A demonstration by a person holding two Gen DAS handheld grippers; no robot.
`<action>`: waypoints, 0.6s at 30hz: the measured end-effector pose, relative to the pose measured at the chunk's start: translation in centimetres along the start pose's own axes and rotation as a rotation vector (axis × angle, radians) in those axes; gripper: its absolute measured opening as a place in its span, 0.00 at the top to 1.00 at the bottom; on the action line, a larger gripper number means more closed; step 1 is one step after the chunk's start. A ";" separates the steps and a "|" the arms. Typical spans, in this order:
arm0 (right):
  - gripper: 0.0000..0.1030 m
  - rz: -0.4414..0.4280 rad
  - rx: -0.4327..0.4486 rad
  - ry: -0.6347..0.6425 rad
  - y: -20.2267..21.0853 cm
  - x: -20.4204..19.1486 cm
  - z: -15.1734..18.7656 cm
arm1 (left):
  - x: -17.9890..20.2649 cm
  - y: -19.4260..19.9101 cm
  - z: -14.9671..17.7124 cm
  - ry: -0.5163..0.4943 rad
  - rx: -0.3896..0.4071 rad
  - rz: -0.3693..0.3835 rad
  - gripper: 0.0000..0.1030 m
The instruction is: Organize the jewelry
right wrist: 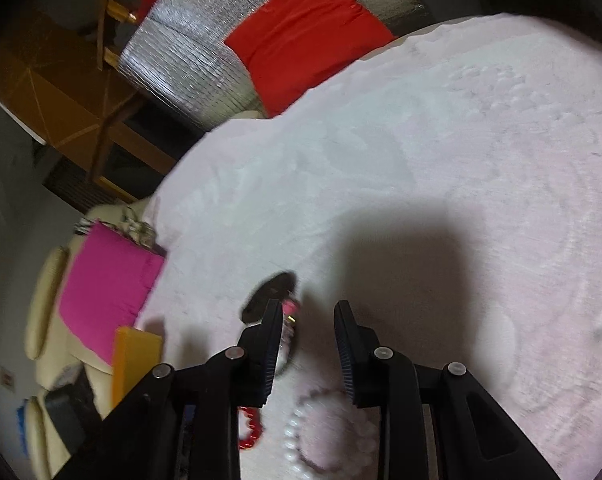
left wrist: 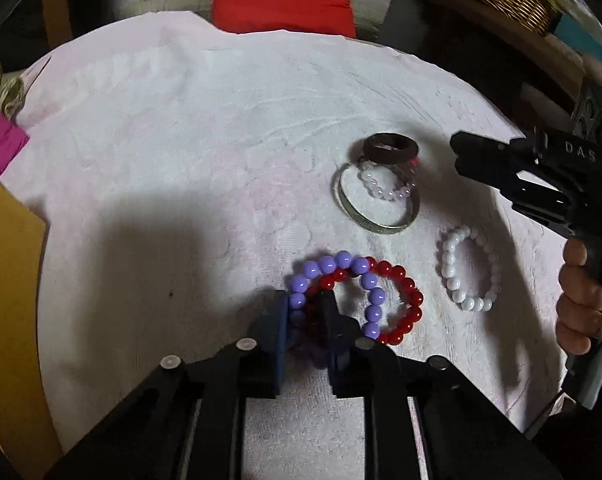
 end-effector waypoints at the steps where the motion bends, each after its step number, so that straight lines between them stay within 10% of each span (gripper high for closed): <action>1: 0.72 -0.021 -0.008 -0.018 -0.4 -0.1 -0.2 | -0.2 0.3 -0.2 0.011 0.012 0.005 0.91; 12: 0.72 0.067 -0.041 0.057 -5.2 -2.2 -1.3 | -1.4 2.1 -0.8 0.048 0.070 0.028 0.91; 14: 0.91 0.100 -0.026 0.098 -5.2 -2.3 -1.3 | -1.9 2.7 -1.2 0.063 0.099 0.020 0.91; 18: 0.94 0.128 0.021 0.114 -3.6 -2.0 -1.8 | -2.2 3.3 -1.7 0.094 0.136 0.026 0.91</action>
Point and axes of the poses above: each gripper's, at about its wrist camera, not at the fingertips, and y roughly against the way its jaws point, x to its right, z to its underside, the point moved 8 cm from there along -y, roughly the way its jaws point, and after that the axes turned 6 degrees about z, right-handed, at the moved point
